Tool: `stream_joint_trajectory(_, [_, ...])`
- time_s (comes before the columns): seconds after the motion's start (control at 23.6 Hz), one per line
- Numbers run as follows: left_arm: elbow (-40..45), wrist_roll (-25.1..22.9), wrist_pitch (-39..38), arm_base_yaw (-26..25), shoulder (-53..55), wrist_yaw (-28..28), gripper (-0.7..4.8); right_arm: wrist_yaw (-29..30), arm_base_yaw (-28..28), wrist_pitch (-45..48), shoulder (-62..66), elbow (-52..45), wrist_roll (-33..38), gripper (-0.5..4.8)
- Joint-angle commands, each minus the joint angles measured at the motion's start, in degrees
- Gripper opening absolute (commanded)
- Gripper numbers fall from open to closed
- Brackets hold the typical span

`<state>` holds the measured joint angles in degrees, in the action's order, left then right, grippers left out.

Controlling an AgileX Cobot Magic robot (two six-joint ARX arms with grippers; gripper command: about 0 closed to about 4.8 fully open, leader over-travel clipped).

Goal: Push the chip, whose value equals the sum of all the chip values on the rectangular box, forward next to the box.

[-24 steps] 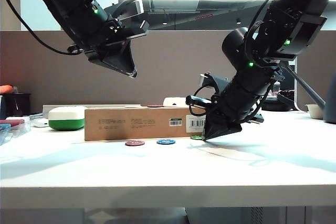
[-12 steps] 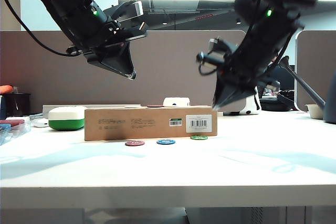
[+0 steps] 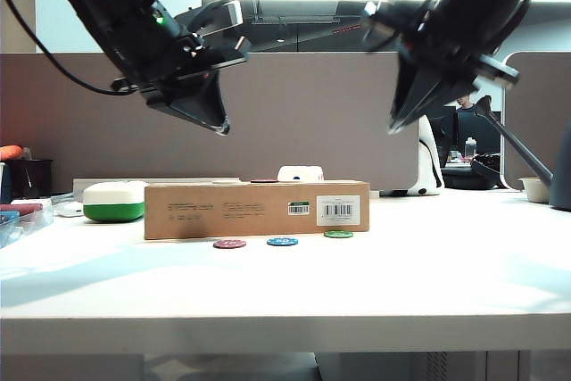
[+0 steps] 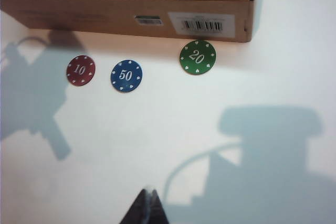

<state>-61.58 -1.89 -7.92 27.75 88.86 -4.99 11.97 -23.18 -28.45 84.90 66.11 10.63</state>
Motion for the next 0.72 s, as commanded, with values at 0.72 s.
stream_joint_trajectory(0.72, [30.99, -0.22, 2.89, 0.13, -31.5, -3.67, -0.05, -0.76, -1.81, 6.45, -39.23, -30.27, 9.18, -0.08])
